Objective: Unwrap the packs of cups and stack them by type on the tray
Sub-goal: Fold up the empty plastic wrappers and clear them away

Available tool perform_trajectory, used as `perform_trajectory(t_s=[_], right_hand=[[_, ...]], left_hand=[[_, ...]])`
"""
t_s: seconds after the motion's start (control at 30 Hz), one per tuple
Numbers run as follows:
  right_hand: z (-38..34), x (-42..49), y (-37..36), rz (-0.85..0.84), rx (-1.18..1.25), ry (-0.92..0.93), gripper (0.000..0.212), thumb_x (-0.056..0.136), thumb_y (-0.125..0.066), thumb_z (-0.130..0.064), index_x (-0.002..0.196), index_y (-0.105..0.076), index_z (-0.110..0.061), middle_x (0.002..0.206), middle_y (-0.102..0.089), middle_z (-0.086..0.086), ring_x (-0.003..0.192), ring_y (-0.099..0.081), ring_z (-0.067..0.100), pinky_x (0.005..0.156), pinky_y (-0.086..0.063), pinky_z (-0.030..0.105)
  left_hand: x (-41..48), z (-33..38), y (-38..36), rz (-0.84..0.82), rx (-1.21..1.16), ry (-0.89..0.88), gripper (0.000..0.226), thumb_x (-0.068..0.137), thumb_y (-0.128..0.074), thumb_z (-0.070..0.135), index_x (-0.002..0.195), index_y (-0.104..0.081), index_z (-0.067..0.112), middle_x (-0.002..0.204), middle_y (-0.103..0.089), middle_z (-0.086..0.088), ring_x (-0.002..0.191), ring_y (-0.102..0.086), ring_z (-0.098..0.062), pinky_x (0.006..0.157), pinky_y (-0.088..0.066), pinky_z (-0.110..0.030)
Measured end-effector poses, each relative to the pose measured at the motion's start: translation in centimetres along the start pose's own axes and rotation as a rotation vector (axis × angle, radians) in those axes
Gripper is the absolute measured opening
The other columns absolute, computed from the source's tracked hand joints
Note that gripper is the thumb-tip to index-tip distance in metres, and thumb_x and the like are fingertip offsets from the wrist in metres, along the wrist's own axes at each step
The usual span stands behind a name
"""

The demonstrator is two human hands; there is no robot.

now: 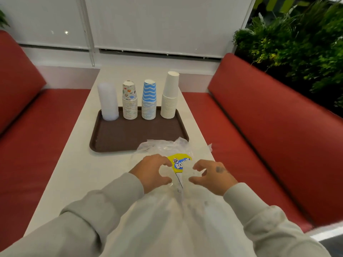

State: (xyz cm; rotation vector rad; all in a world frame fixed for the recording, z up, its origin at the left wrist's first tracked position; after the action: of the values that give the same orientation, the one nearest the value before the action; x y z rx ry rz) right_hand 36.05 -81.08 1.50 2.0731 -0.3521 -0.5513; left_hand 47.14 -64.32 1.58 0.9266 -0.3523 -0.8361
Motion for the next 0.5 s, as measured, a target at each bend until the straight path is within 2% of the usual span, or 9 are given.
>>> perform_trajectory(t_s=[0.1,0.2,0.27,0.4,0.5], right_hand=[[1.7,0.0,-2.0,-0.026,-0.052,0.014,0.046,0.083,-0.073,-0.045,0.124,-0.060,-0.030,0.120,-0.057,-0.008,0.109,-0.057,0.013,0.090,-0.048,0.028],[2.9,0.3,-3.5,-0.019,-0.074,0.037,0.040,0.089,-0.068,-0.033,0.127,-0.058,-0.026,0.124,-0.057,-0.003,0.111,-0.056,0.016,0.092,-0.046,0.027],[3.5,0.4,-4.4,-0.041,-0.053,0.067,0.035,0.092,-0.064,-0.025,0.127,-0.058,-0.025,0.124,-0.059,-0.002,0.109,-0.057,0.017,0.092,-0.046,0.027],[4.0,0.8,-5.2,-0.067,-0.013,0.139,0.028,0.094,-0.056,-0.012,0.119,-0.064,-0.022,0.105,-0.063,-0.005,0.088,-0.057,0.013,0.077,-0.046,0.021],[4.0,1.1,-5.0,-0.089,0.016,0.167,0.022,0.091,-0.059,-0.020,0.110,-0.068,-0.026,0.096,-0.064,-0.010,0.087,-0.061,0.013,0.077,-0.051,0.023]], left_hand=[[0.2,0.2,-2.6,-0.032,0.129,0.005,0.056,0.082,-0.074,0.040,0.134,-0.052,0.036,0.136,-0.047,0.013,0.127,-0.044,-0.011,0.106,-0.037,-0.028],[0.3,-0.6,-4.7,-0.077,0.244,0.051,0.065,0.084,-0.071,0.038,0.143,-0.042,0.036,0.143,-0.039,0.011,0.130,-0.042,-0.016,0.106,-0.037,-0.031],[0.3,-1.3,-5.6,-0.098,0.281,0.092,0.064,0.089,-0.065,0.027,0.146,-0.037,0.035,0.144,-0.038,0.008,0.130,-0.044,-0.020,0.106,-0.037,-0.031],[0.0,-2.1,-6.0,-0.053,0.290,0.154,0.055,0.095,-0.048,0.008,0.144,-0.041,0.032,0.134,-0.050,0.005,0.123,-0.049,-0.018,0.102,-0.036,-0.027],[-0.6,-2.7,-5.8,-0.025,0.317,0.181,0.050,0.097,-0.043,0.005,0.139,-0.046,0.030,0.130,-0.054,0.004,0.121,-0.050,-0.018,0.099,-0.036,-0.026]])
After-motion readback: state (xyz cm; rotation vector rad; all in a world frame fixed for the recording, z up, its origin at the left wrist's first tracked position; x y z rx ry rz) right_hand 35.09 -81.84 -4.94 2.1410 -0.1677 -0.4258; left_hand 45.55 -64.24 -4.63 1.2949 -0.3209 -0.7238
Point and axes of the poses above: each hand's wrist, its own x-axis towards the middle knuckle, its own y-axis out of the back of the hand, z = x × y, the point moved 8 cm from there along x, towards the middle knuckle
